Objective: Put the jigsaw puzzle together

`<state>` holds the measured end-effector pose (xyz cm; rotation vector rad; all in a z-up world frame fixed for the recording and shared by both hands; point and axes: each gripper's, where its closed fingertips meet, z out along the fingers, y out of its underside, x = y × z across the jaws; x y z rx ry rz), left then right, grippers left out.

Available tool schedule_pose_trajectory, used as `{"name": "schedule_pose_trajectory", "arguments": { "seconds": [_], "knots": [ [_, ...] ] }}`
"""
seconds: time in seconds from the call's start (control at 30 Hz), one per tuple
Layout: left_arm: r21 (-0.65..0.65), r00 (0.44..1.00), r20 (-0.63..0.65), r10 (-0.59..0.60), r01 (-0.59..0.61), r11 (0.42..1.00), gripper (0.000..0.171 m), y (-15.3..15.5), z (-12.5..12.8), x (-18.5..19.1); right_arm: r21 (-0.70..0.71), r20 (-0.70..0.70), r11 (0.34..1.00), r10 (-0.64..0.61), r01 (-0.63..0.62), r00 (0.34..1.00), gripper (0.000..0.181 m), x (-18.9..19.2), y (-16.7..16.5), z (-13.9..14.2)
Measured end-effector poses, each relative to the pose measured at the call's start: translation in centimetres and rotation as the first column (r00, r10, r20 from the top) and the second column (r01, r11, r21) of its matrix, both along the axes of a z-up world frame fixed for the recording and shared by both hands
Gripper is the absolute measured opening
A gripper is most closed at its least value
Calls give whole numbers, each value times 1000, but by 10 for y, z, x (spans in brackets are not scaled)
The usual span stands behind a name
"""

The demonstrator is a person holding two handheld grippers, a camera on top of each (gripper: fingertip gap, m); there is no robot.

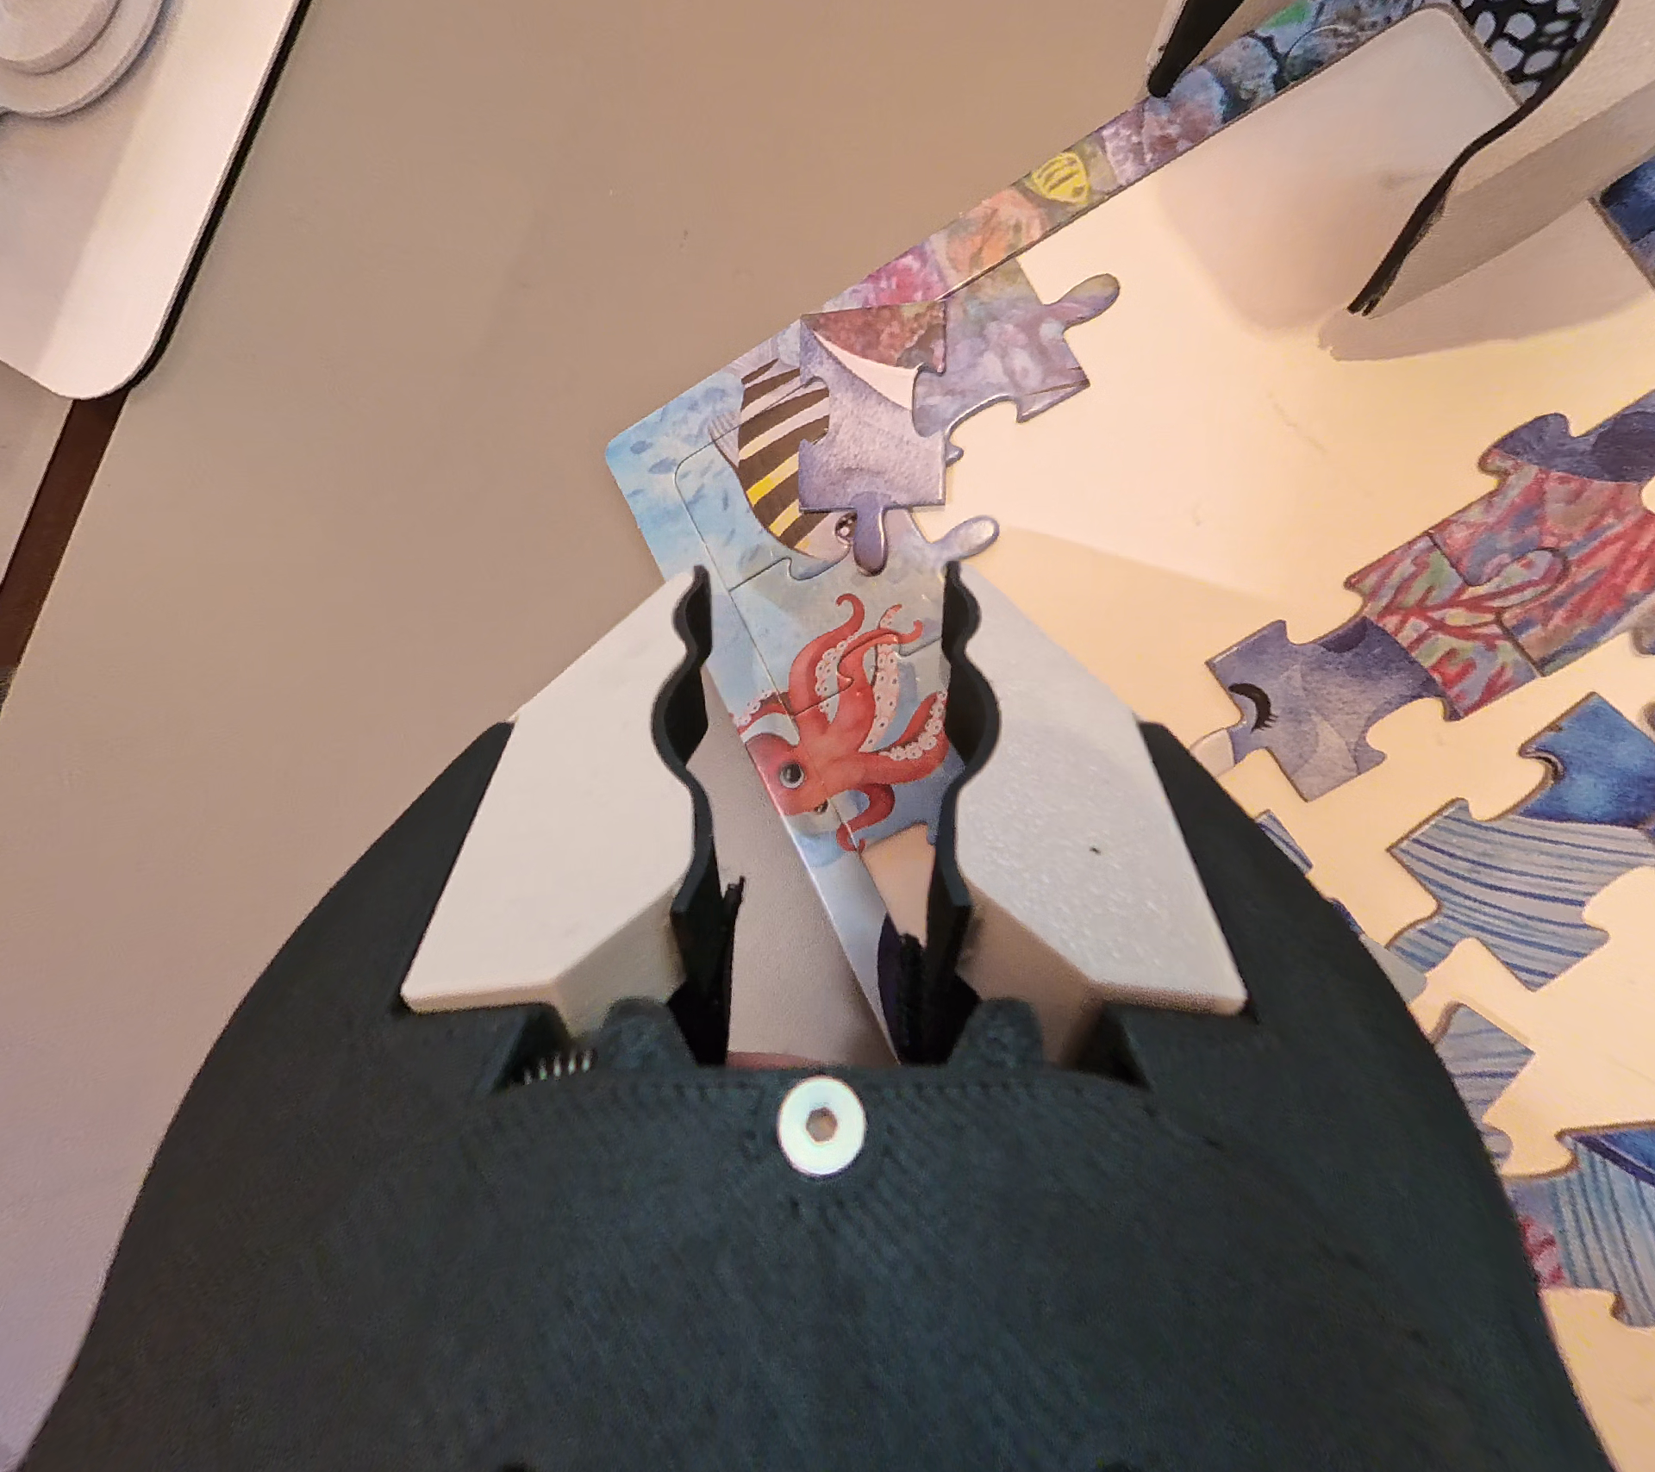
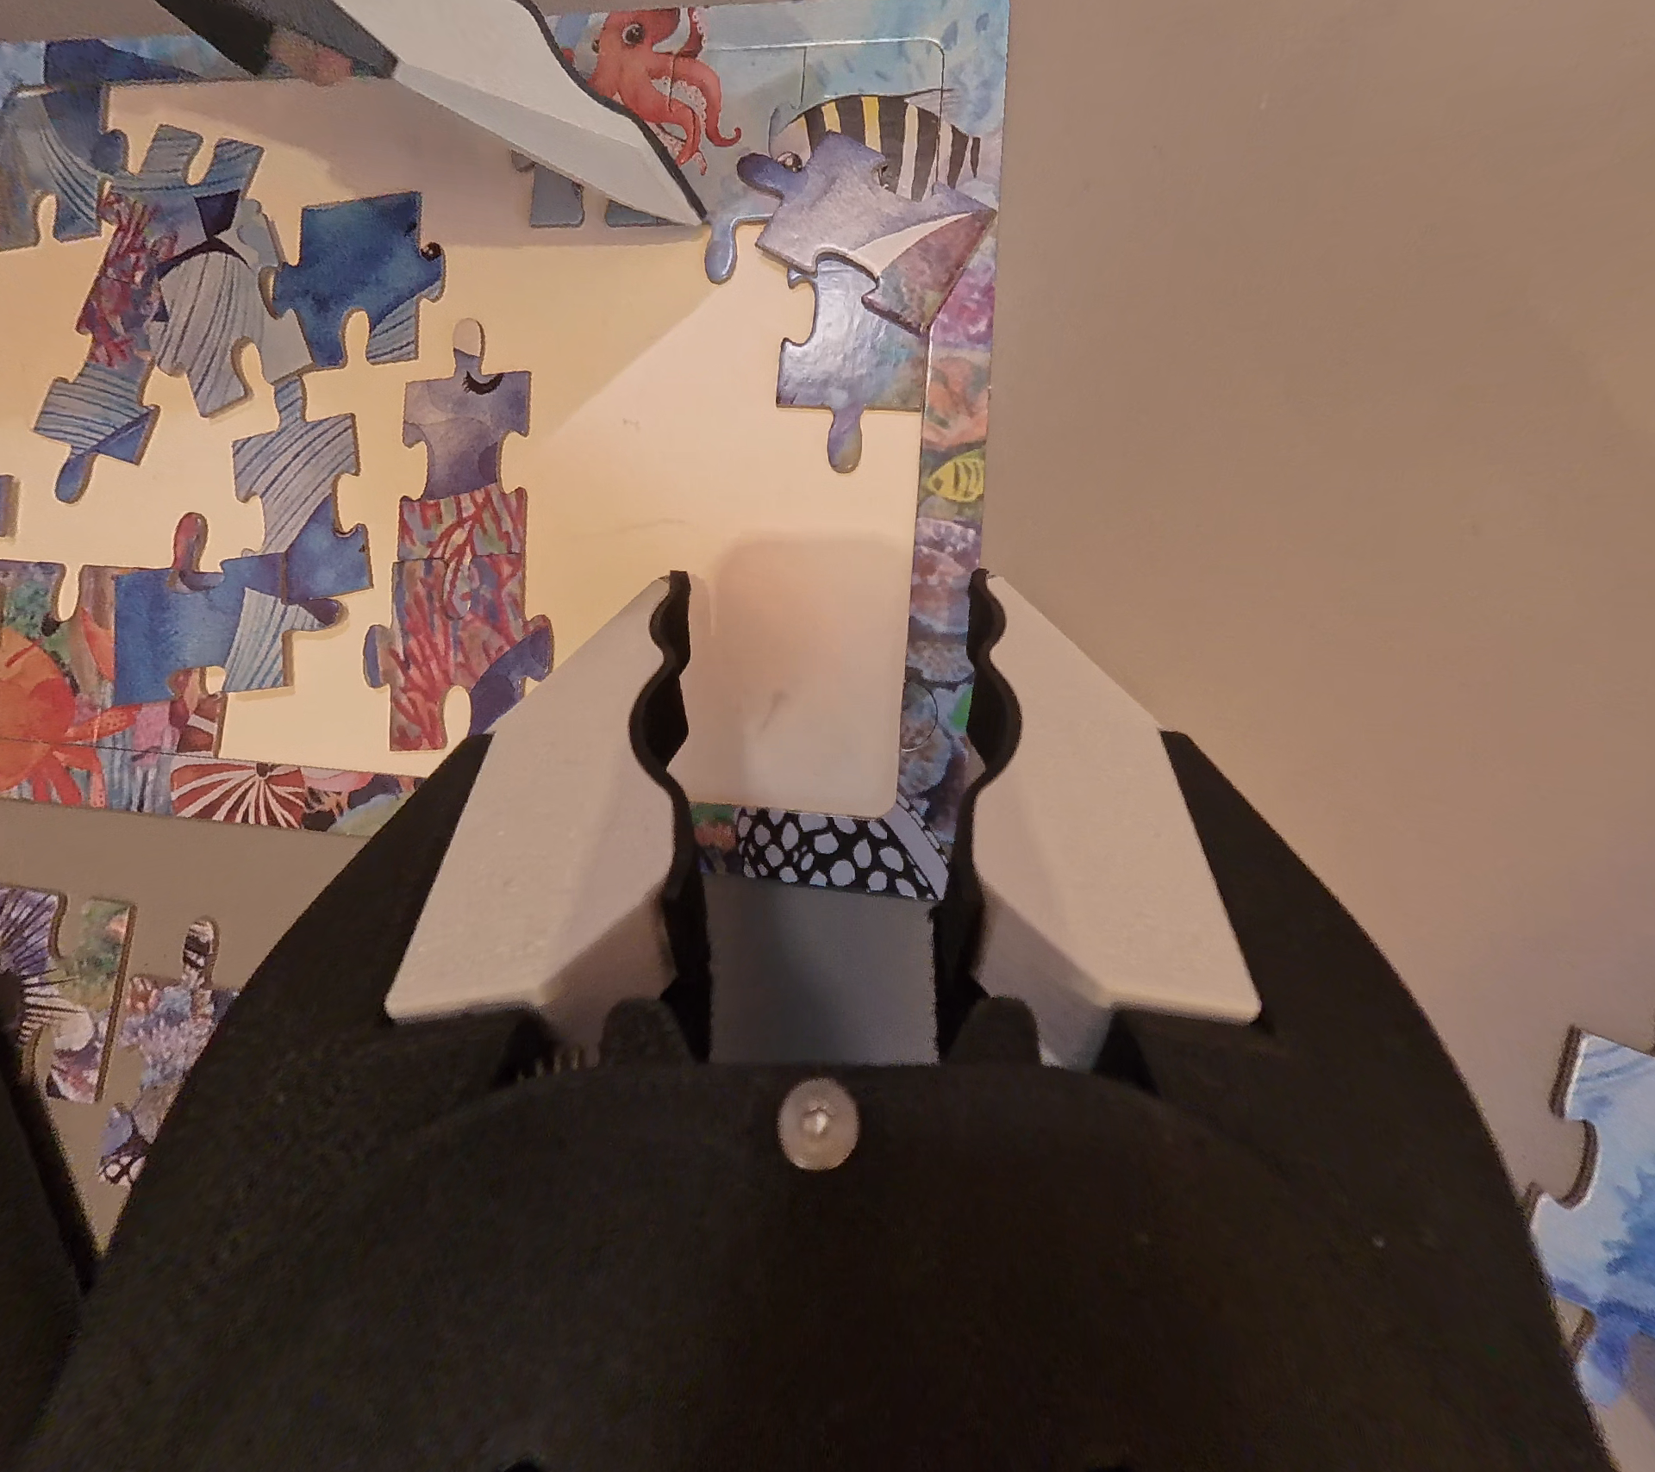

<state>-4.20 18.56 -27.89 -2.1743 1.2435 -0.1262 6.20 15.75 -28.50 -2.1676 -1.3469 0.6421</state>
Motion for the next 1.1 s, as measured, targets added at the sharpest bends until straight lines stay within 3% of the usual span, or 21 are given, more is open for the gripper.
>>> {"name": "schedule_pose_trajectory", "arguments": {
  "seconds": [0.5, 0.97, 1.1],
  "knots": [
    [29, 999, 6, -40, 40, 999, 50, 1, -1, 12, 43, 7, 999, 6, -6, 1000, 56, 0, 3, 3],
    [-58, 983, 179, -40, 51, 997, 46, 3, 4, 38, 20, -12, 1000, 13, -13, 1000, 55, -3, 1, 1],
    [-65, 984, 174, -45, 57, 996, 44, 5, 1, 39, 10, -26, 1000, 13, -13, 1000, 55, -4, 0, 2]
  ]
}}
